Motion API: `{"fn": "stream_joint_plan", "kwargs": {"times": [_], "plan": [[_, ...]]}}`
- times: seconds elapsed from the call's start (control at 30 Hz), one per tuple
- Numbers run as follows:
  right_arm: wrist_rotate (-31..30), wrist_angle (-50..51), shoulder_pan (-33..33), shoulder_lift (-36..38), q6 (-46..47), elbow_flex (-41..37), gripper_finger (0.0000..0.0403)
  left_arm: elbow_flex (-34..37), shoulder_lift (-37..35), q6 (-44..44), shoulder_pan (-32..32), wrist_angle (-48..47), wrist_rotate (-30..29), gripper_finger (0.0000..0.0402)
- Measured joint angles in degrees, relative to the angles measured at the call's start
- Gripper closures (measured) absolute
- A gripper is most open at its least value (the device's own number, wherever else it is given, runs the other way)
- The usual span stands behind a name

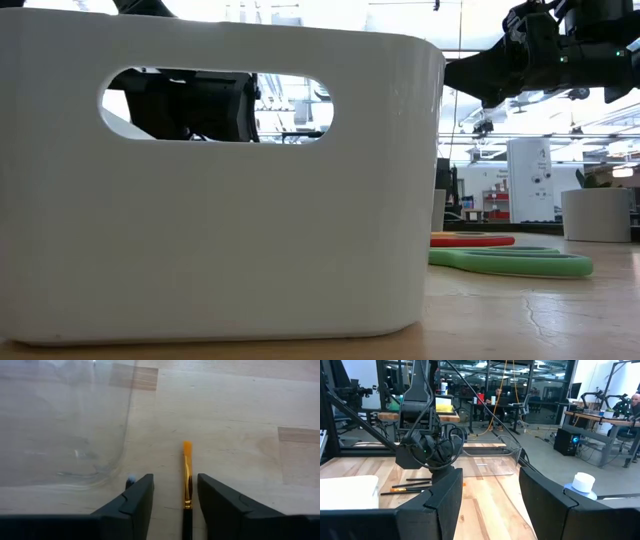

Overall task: Pick & Place Paint Supplies
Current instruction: Put the left gold paint brush into the white bin

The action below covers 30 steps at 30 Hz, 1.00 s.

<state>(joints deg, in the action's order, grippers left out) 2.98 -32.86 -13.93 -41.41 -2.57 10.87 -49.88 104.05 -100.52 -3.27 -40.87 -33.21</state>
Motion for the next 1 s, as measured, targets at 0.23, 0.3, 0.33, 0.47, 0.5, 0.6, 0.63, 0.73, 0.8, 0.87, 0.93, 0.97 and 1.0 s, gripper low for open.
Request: {"fn": "stream_joint_plan", "kwargs": {"times": [0.23,0.3,0.33,0.47,0.5,0.6,0.63,0.73,0.8,0.87,0.93,0.97,1.0], "plan": [[-0.01,0.00,0.02,0.00,0.00,0.00,0.0209,-0.03,0.21,2.52,0.04,1.17,0.46,0.0243],[-0.01,-0.01,0.02,0.01,0.00,0.00,0.0209,-0.03,0.20,3.06,0.04,1.47,0.59,0.0243],[0.00,-0.02,0.02,0.00,0.00,0.00,0.0209,-0.03,0.25,3.15,0.04,1.57,0.71,0.0243],[-0.01,-0.02,0.02,0.00,0.00,0.00,0.0209,-0.03,0.37,3.92,0.00,1.84,0.85,0.0248],[0.01,0.00,0.02,0.00,0.00,0.00,0.0209,-0.03,0.37,4.22,0.00,1.91,0.85,0.0253],[0.00,-0.02,0.04,0.01,0.00,0.00,0.0209,-0.03,0.38,4.42,0.00,2.22,0.83,0.0278],[0.01,0.00,0.04,0.00,0.00,0.00,0.0209,-0.04,0.39,4.53,0.00,2.33,0.83,0.0287],[-0.01,0.00,0.04,0.02,0.00,0.00,0.0209,-0.05,0.42,4.56,0.00,2.72,0.83,0.0312],[0.00,-0.02,0.04,0.00,0.00,0.00,0.0209,-0.05,0.42,4.56,0.00,3.06,0.81,0.0328],[-0.02,-0.02,0.04,0.02,0.00,0.00,0.0209,-0.10,0.42,4.56,0.00,3.32,0.81,0.0343],[0.00,-0.02,0.04,0.00,0.00,0.00,0.0209,-0.10,0.42,4.66,0.00,3.58,0.81,0.0360],[0.01,-0.02,0.04,0.00,0.00,0.00,0.0209,-0.10,0.42,4.67,0.00,3.59,0.81,0.0367],[0.01,-0.01,0.04,0.01,0.00,0.00,0.0209,-0.10,0.42,4.67,0.00,3.59,0.81,0.0375]]}}
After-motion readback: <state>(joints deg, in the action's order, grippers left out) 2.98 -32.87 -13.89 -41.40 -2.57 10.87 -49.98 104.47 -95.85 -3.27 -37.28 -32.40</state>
